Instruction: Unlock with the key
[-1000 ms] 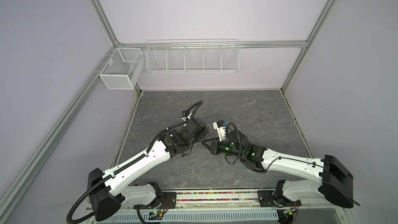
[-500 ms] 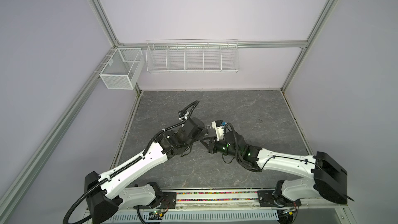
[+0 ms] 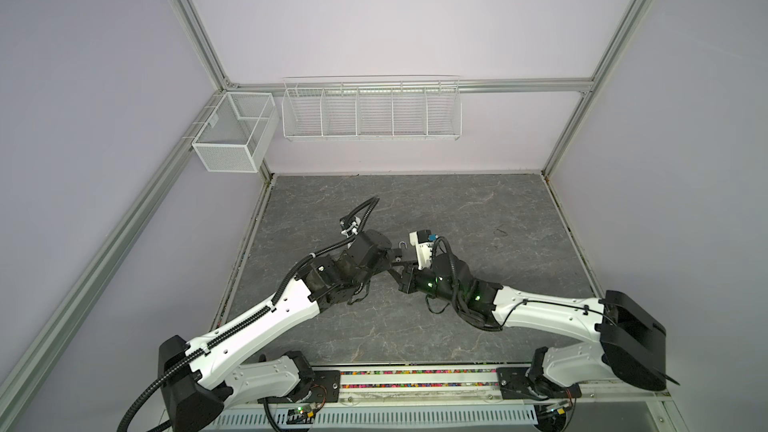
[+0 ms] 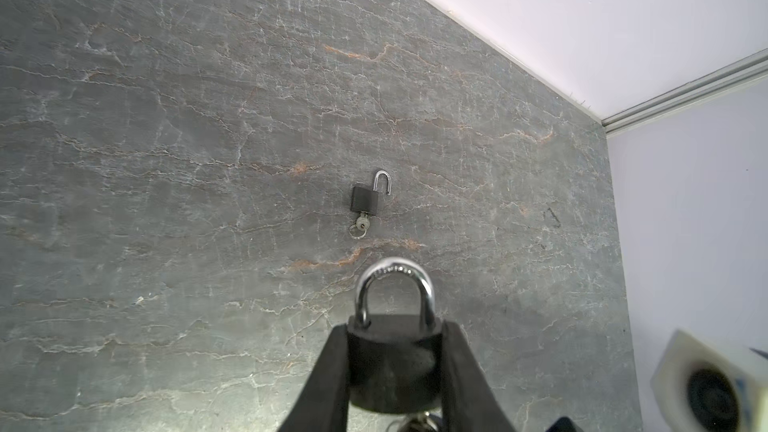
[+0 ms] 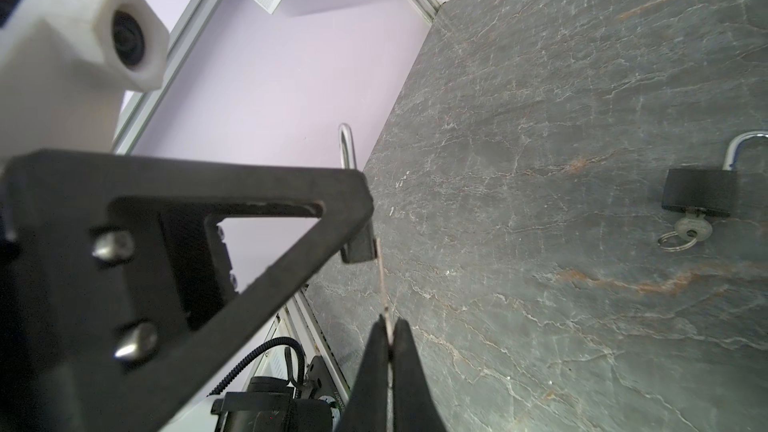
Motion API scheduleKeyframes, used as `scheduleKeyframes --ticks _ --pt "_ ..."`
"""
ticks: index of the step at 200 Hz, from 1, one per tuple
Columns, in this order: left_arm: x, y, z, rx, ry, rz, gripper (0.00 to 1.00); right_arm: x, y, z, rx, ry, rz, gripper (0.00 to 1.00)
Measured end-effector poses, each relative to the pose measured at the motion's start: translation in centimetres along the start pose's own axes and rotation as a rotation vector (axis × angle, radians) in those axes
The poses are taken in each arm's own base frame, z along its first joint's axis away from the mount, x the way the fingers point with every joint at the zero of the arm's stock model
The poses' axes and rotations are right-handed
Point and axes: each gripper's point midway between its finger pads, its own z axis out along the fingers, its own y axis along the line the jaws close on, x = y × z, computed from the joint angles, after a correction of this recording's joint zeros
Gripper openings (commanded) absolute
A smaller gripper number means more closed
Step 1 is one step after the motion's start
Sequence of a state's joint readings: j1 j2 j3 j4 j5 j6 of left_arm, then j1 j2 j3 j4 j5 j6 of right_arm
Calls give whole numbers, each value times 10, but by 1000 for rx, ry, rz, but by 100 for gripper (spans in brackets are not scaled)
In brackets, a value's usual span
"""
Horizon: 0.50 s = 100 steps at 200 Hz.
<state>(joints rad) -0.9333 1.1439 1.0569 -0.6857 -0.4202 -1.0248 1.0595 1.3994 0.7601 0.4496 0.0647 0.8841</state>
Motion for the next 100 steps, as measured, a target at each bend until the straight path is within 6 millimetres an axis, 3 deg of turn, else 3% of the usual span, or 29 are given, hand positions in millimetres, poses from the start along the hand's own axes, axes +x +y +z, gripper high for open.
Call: scheduleKeyframes --ticks 100 --pt "-4 4 -4 3 -24 -22 0 16 3 6 5 36 -8 6"
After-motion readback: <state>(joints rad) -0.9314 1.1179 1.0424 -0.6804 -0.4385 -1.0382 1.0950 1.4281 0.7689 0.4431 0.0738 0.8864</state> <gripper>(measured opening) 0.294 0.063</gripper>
